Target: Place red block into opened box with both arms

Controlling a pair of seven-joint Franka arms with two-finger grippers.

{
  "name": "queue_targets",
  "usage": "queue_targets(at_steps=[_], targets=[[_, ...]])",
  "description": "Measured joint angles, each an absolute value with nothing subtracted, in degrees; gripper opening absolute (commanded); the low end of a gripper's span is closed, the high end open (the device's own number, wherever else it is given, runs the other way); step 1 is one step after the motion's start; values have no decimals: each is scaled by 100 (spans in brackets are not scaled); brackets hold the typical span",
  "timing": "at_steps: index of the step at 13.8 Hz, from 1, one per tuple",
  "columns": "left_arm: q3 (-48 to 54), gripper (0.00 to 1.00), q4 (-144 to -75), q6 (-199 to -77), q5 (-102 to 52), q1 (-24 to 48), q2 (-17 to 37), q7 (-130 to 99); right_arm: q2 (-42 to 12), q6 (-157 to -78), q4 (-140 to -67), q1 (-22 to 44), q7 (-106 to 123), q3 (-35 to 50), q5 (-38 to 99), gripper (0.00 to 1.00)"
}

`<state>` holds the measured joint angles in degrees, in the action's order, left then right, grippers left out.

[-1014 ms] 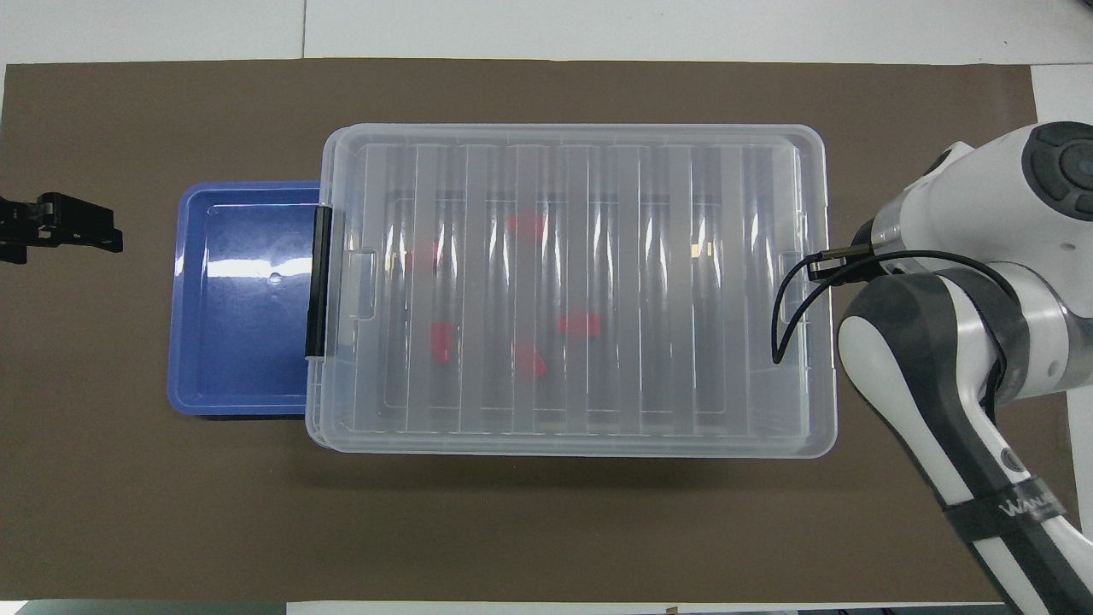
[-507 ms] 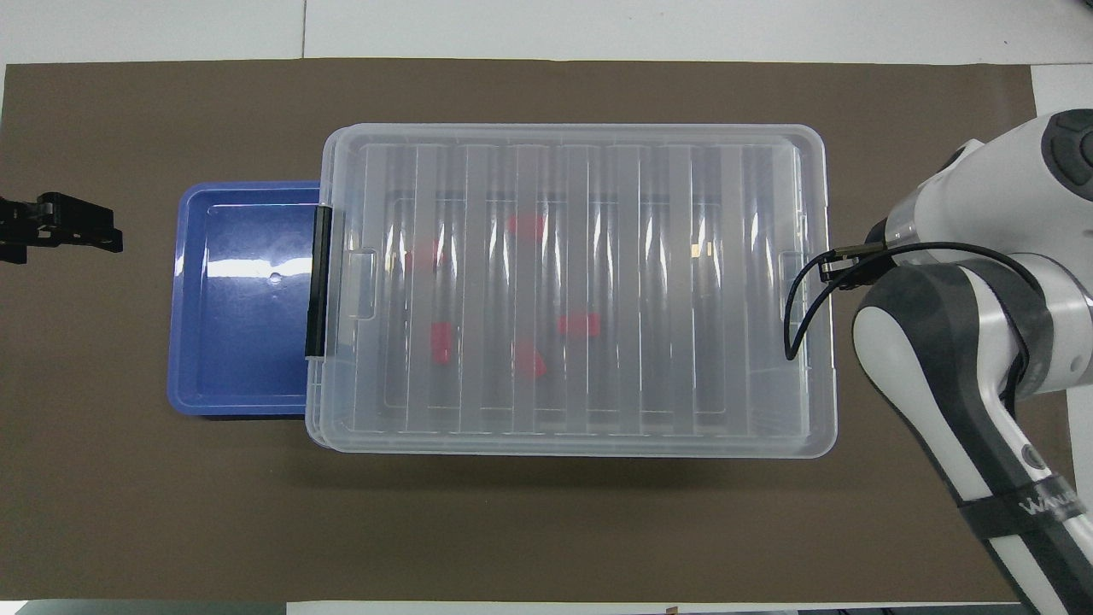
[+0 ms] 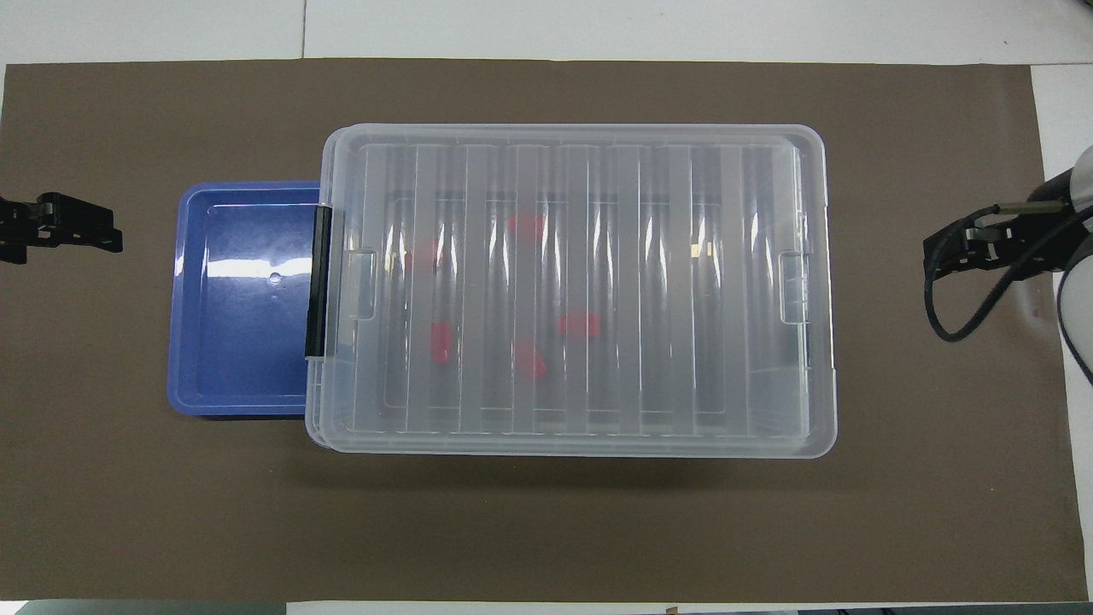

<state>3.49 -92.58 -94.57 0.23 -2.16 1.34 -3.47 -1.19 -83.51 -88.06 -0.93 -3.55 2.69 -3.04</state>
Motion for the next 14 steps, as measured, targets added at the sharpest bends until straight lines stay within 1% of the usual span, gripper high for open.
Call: queue_targets(at_steps=[2, 6, 14], targets=[[349, 100, -9258, -9457, 23, -216, 133, -347, -26, -8191, -8670, -12, -321, 224, -305, 100], [349, 100, -9258, -9457, 23, -216, 133, -347, 8, -8231, -8671, -3, -62, -5, -299, 100], [349, 100, -9258, -9457, 23, -216, 133, -347, -5, -8219, -8593, 33, -54, 29, -281, 100]])
